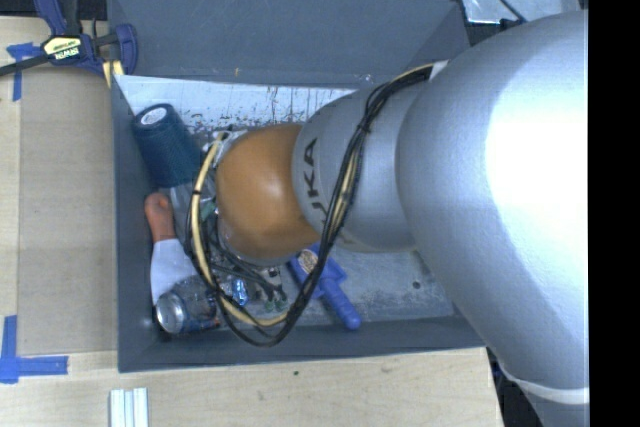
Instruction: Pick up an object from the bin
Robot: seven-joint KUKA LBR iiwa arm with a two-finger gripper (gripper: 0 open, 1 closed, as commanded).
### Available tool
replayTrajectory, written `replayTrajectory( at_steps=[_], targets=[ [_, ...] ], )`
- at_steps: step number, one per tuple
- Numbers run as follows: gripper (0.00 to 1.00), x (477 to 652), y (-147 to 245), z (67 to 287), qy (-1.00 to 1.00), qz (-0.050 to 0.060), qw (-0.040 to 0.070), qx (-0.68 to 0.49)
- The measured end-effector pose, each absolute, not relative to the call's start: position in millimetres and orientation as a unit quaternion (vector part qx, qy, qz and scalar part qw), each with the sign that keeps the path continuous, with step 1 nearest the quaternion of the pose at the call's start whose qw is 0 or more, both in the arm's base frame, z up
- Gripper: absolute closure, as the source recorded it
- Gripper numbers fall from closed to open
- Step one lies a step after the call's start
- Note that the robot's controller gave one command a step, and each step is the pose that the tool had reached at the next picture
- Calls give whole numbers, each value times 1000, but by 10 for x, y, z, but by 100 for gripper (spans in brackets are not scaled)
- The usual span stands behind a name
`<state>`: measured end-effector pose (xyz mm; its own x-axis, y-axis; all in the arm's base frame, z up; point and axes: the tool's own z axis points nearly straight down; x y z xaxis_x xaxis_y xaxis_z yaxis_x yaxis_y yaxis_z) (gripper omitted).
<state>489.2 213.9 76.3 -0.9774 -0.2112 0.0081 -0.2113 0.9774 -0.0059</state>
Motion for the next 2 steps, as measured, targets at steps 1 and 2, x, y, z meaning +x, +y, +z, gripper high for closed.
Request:
replayTrajectory(
  at_steps=[1,2],
  targets=[
    [100,4893,2133,815,-994,4,3,106],
    [100,4872,2129,1100,-994,4,5,105]
  ],
)
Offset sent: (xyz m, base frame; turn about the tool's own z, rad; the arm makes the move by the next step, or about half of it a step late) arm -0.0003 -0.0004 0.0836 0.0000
